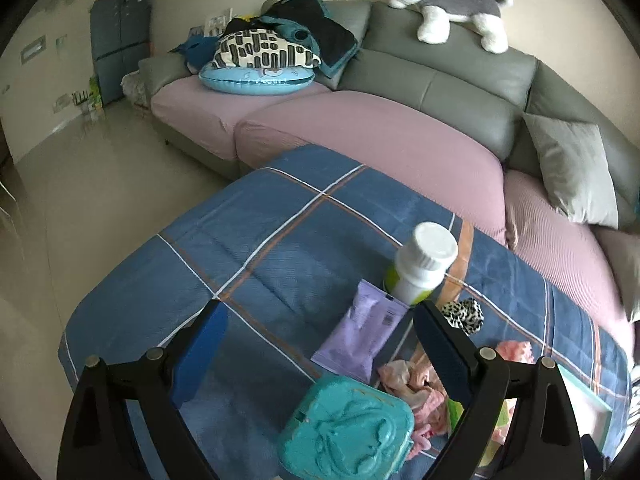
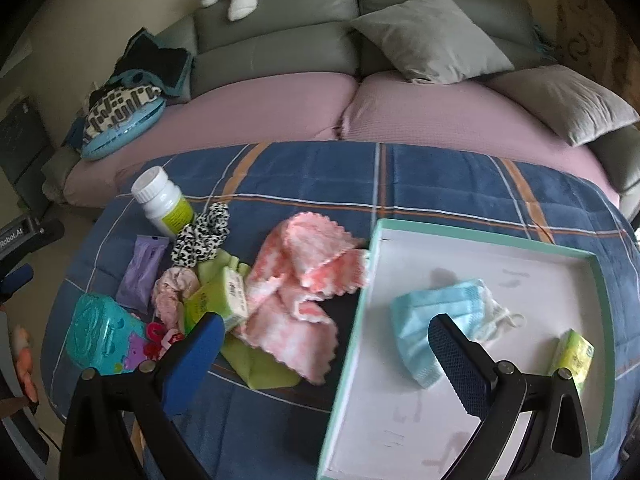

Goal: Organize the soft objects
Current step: 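Move left tool to the pink scrunchie while right tool approaches another green tissue pack, then close left tool on the pink scrunchie while right tool grasps the green tissue pack, then lift pink scrunchie with left tool while right tool carries tissue pack over the tray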

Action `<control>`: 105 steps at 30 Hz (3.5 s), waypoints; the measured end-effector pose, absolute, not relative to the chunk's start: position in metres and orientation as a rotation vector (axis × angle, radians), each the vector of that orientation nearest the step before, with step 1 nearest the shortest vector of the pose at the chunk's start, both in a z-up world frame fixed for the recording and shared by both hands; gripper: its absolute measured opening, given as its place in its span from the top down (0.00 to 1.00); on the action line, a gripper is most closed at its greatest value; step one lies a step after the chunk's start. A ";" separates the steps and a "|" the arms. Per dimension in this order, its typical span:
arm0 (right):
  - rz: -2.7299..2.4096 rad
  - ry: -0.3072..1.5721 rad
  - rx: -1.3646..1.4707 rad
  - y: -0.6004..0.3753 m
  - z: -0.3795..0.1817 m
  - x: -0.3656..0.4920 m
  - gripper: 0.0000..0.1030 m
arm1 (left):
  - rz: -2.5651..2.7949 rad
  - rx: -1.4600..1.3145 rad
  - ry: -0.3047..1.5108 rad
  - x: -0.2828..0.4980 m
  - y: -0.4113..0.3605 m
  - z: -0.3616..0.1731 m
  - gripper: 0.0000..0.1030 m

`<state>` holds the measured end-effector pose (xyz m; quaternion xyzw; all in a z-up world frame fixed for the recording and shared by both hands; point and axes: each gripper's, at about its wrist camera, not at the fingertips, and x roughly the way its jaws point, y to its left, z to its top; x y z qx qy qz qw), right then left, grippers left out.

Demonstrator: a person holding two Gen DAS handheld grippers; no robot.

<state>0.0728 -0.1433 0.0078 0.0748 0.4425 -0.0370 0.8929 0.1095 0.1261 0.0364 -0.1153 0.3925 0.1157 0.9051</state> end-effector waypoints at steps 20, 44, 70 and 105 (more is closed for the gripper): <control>0.060 0.995 -0.163 -0.054 -0.032 0.103 0.02 | 0.194 -0.115 1.072 0.146 0.117 -0.005 0.09; 0.114 1.030 -0.121 -0.056 -0.048 0.116 0.34 | 0.044 -0.064 1.152 0.163 0.067 -0.016 0.09; -0.015 0.975 0.081 -0.140 -0.008 0.095 0.34 | -0.048 0.156 1.218 0.174 -0.007 -0.044 0.23; -0.036 0.964 0.122 -0.156 0.000 0.085 0.34 | -0.061 0.070 1.135 0.162 0.016 -0.023 0.84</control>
